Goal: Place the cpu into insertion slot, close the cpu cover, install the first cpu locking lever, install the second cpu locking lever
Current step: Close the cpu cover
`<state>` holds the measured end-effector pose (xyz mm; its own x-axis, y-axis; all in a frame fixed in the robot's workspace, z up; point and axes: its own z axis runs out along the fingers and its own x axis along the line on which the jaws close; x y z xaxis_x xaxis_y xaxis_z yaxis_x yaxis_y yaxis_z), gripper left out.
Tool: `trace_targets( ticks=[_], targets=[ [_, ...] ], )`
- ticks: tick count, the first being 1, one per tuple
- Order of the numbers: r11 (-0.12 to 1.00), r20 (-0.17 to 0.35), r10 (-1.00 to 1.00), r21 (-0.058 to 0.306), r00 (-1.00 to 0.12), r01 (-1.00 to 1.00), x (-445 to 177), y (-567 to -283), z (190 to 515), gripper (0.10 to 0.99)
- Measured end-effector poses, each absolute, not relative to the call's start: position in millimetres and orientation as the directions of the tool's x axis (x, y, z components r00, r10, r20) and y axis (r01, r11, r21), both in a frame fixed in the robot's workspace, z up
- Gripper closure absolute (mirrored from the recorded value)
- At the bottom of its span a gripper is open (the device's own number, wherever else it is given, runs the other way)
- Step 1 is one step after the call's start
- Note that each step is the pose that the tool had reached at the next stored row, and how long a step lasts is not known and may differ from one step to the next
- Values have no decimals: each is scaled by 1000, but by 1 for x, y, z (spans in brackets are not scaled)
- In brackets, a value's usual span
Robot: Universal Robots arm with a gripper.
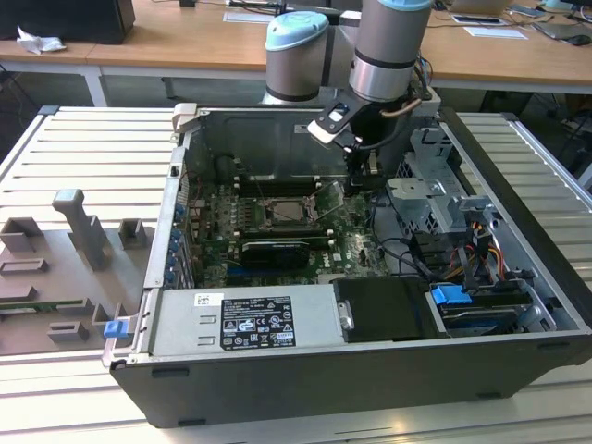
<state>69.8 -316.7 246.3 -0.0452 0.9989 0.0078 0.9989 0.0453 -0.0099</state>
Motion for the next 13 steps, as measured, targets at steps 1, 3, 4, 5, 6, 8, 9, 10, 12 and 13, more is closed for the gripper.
trace_targets(
  ticks=[1,3,4,5,6,8,9,10,12,13],
  targets=[
    [45,8,999,-18,-45,999,70,-317,246,980],
    [45,8,999,-26,-45,999,69,-317,246,980],
    [45,8,999,-26,-45,999,68,-317,246,980],
    [45,8,999,-26,-45,999,66,-317,246,980],
    [45,9,999,-26,-45,999,65,-317,246,980],
    [45,8,999,-26,-45,999,60,-317,246,980],
    [45,8,999,-26,-45,999,58,-317,246,980],
    [45,8,999,-26,-45,999,56,-317,246,980],
    [45,9,999,-26,-45,999,53,-317,246,980],
    [45,9,999,-26,-45,999,53,-317,246,980]
  ],
)
